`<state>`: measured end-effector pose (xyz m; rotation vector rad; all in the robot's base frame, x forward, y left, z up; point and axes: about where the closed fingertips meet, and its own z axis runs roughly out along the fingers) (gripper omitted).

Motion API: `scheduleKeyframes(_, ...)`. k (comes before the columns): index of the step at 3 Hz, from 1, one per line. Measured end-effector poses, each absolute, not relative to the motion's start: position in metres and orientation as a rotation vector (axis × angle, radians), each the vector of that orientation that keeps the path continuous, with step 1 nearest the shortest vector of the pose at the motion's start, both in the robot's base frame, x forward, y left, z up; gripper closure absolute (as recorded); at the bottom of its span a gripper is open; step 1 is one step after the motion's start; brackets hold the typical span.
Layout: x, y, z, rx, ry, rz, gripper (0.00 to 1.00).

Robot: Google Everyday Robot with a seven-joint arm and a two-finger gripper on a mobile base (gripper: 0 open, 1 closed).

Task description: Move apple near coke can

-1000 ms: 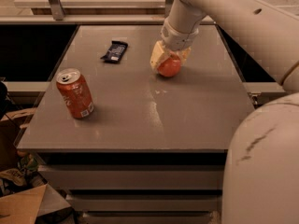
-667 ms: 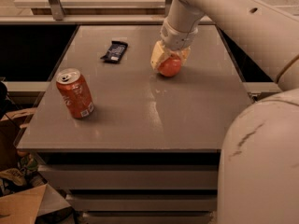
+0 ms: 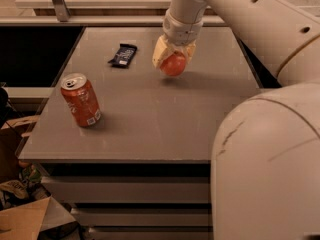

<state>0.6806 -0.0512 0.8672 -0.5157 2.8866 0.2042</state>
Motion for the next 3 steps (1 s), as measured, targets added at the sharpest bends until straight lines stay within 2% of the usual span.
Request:
scheduleKeyframes(1, 0.6764, -0.0181, 0.8862, -0.481, 2.911, 0.266, 1.00)
scheduleKeyframes(3, 0.6789, -0.0160, 0.8845, -0.479, 2.906, 0.269, 1.00)
